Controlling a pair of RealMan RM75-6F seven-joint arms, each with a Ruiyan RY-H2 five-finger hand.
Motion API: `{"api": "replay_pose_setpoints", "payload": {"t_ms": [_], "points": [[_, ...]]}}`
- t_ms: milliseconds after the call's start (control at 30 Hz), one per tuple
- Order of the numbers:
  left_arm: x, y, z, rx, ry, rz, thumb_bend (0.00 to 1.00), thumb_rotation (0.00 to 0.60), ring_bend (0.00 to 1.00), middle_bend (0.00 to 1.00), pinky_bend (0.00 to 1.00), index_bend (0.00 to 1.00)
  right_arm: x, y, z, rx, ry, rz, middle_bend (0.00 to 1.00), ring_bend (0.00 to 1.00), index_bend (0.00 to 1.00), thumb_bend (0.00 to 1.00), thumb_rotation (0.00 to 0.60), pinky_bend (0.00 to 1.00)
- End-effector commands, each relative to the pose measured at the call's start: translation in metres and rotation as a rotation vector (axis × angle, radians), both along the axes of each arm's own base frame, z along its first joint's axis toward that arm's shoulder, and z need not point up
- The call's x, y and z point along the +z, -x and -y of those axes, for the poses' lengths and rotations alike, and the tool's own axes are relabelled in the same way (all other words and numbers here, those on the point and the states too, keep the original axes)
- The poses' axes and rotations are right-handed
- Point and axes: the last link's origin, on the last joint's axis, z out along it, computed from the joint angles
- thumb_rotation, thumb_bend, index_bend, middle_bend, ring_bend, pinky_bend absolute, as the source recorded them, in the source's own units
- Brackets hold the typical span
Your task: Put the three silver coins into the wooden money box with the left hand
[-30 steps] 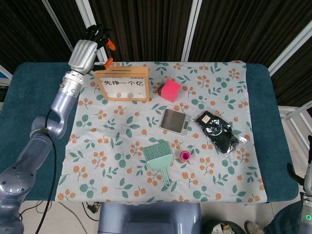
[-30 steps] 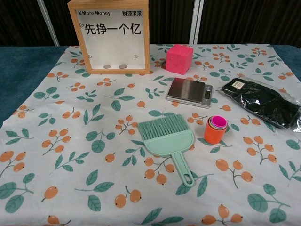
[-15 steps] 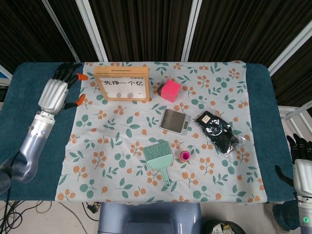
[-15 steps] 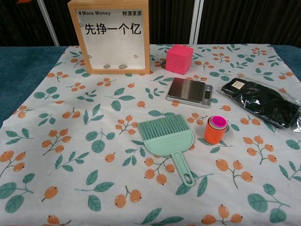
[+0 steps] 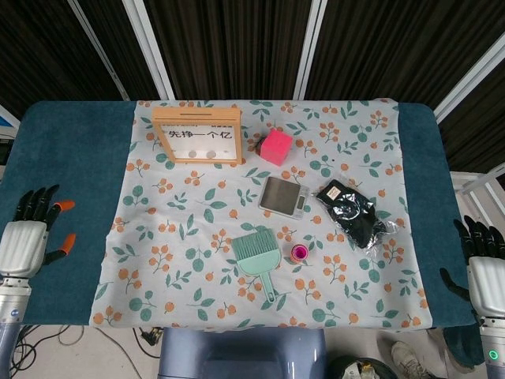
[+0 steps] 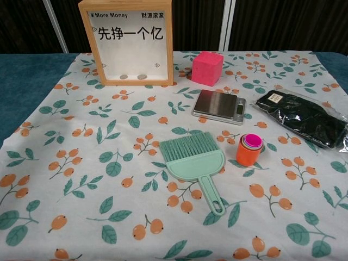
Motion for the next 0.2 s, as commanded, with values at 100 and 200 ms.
{"api": "replay_pose_setpoints", "payload": {"t_ms": [100,200], "points": [[-0.008,0.0,0.018,0.002,-0.028,-0.013,0.32,0.6,0.0,0.01,0.02,0.25,-0.001,0.0,0.001,0.022,-0.012,0.005,0.02,0.01,0.05,0.36,0.6,0.0],[-0.011,0.0,0.025,0.026,-0.026,-0.003,0.32,0.6,0.0,0.01,0.02,0.25,-0.001,-0.001,0.001,0.031,-0.012,0.006,0.02,0.01,0.05,0.36,0.6,0.0]]}}
